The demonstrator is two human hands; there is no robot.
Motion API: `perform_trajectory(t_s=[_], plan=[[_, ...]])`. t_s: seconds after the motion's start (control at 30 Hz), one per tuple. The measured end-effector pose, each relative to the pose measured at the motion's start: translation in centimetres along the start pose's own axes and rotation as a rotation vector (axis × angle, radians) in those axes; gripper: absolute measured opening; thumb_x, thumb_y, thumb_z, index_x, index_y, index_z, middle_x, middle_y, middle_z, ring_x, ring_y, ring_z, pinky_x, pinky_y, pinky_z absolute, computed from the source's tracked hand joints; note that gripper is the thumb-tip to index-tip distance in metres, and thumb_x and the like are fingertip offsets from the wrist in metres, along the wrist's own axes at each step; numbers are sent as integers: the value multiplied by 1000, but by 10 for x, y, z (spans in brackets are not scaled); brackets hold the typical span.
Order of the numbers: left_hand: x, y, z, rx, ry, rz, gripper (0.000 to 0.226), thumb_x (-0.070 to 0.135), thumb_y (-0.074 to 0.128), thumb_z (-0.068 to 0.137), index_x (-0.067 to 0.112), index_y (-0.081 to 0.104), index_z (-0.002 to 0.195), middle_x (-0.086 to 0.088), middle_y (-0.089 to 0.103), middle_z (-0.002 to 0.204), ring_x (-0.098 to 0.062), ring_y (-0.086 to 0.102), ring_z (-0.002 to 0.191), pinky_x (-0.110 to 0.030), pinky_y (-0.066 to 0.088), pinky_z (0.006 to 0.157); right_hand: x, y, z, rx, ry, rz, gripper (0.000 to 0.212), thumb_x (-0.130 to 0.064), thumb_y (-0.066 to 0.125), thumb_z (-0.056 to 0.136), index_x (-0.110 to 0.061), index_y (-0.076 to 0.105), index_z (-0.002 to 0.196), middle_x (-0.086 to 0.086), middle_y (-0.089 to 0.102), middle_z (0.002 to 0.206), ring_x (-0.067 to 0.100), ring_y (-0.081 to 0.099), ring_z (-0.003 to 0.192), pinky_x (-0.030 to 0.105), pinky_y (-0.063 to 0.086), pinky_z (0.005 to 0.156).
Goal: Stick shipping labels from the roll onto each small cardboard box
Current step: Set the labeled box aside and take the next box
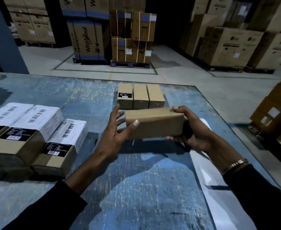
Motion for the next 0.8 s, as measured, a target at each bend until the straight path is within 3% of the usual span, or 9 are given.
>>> perform_trajectory(t_s=[0.13, 0.23, 0.3, 0.37, 0.47, 0.53, 0.63, 0.73, 0.8], plan=[[1, 7, -5, -63, 11, 57, 48, 67, 73, 88, 46, 64, 130, 14, 61, 133, -18, 61, 119, -30, 57, 80, 22, 11, -11, -110, 86, -24, 41, -30, 70, 92, -10, 63, 126, 20, 77, 105, 32, 77, 97, 47, 68, 77], [-3, -1, 8, -78, -37, 4, 46, 75, 56, 93, 42, 74, 119, 11, 72, 129, -18, 64, 124, -42, 51, 92, 19, 13, -13, -215, 32, -261, 24, -11, 71, 95, -5, 68, 118, 12, 80, 100, 21, 79, 90, 29, 64, 76], [-7, 1, 9, -110, -81, 39, 41, 72, 61, 90, 45, 76, 115, 17, 74, 127, -13, 66, 123, -39, 49, 91, 21, 12, -11, -297, 4, -473, 52, -9, 81, 83, -13, 68, 134, 7, 78, 117, 17, 76, 104, 25, 60, 85], [-12, 10, 4, -181, -100, 111, 36, 64, 77, 86, 46, 75, 118, 20, 68, 129, -8, 65, 119, -31, 53, 87, 20, 10, -9, -327, -23, -661, 73, -10, 90, 75, -24, 65, 142, 0, 75, 129, 16, 71, 119, 30, 59, 97], [-12, 19, 0, -239, 29, 369, 51, 66, 86, 76, 46, 73, 121, 26, 61, 134, 3, 59, 122, -25, 51, 98, 15, 10, -14, -360, -89, -856, 81, -5, 96, 73, -31, 63, 143, -9, 73, 132, 10, 66, 125, 30, 57, 103], [-8, 22, 1, -257, 157, 520, 66, 74, 84, 67, 45, 72, 125, 26, 59, 136, 4, 55, 128, -24, 48, 105, 12, 13, -21, -388, -104, -923, 83, -13, 98, 72, -35, 62, 143, -13, 71, 133, 6, 65, 125, 28, 56, 103], [1, 16, 4, -188, 242, 585, 82, 82, 79, 62, 40, 69, 132, 20, 54, 140, 4, 51, 131, -19, 47, 104, 12, 17, -26, -386, -82, -981, 80, -34, 95, 74, -43, 58, 144, -21, 68, 134, 2, 64, 123, 29, 56, 106], [8, 3, 5, -30, 286, 665, 88, 88, 74, 65, 42, 62, 139, 18, 48, 139, -1, 50, 130, -21, 48, 99, 3, 14, -18, -243, -120, -961, 55, -47, 86, 82, -42, 69, 134, -18, 75, 122, 4, 70, 112, 33, 59, 99], [9, -3, 1, 94, 262, 665, 87, 87, 78, 66, 42, 58, 138, 17, 48, 133, -4, 54, 120, -25, 51, 90, -2, 6, -14, -126, -121, -899, 37, -51, 81, 85, -38, 79, 120, -13, 81, 110, 7, 74, 97, 31, 61, 83]])
Point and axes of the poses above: each hand's wrist, its own z-axis towards the middle knuckle, its own y-axis out of the palm, x = y × z, the point moved 9 cm from there along z, towards the middle knuckle
